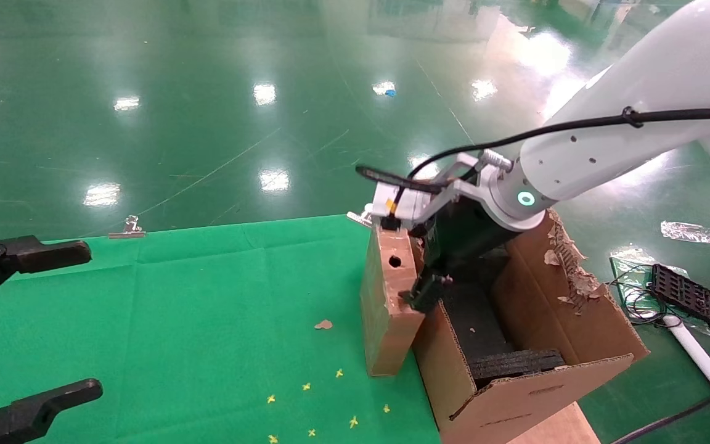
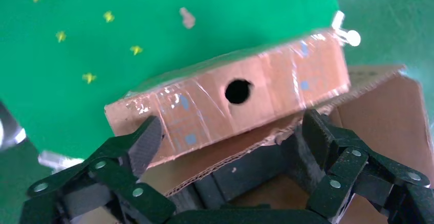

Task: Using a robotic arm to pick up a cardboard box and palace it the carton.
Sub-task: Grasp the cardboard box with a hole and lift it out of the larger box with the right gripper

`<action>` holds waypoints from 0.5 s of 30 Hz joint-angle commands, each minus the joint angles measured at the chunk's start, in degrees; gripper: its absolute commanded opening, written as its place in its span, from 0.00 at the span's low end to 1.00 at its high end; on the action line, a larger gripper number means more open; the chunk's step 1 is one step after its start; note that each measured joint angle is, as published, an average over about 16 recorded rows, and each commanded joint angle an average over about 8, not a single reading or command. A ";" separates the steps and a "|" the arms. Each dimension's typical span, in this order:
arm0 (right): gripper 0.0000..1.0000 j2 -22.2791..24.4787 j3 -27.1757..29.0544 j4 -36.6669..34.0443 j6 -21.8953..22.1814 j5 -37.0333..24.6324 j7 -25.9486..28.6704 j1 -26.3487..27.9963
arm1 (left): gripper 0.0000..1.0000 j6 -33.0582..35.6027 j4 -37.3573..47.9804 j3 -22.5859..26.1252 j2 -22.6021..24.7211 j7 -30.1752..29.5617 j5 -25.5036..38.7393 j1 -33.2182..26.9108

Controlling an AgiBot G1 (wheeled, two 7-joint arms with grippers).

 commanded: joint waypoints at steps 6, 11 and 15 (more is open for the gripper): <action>1.00 -3.31 0.15 -8.64 -1.05 -1.37 9.78 2.39 | 1.00 -0.01 0.00 0.03 -0.01 0.01 -0.02 -0.01; 1.00 -7.23 0.20 -21.30 -2.84 0.67 16.44 4.08 | 1.00 -0.02 0.00 0.05 -0.02 0.02 -0.03 -0.01; 1.00 -10.36 -0.51 -32.02 -3.59 3.11 19.38 5.02 | 1.00 -0.03 0.00 0.06 -0.03 0.03 -0.04 -0.01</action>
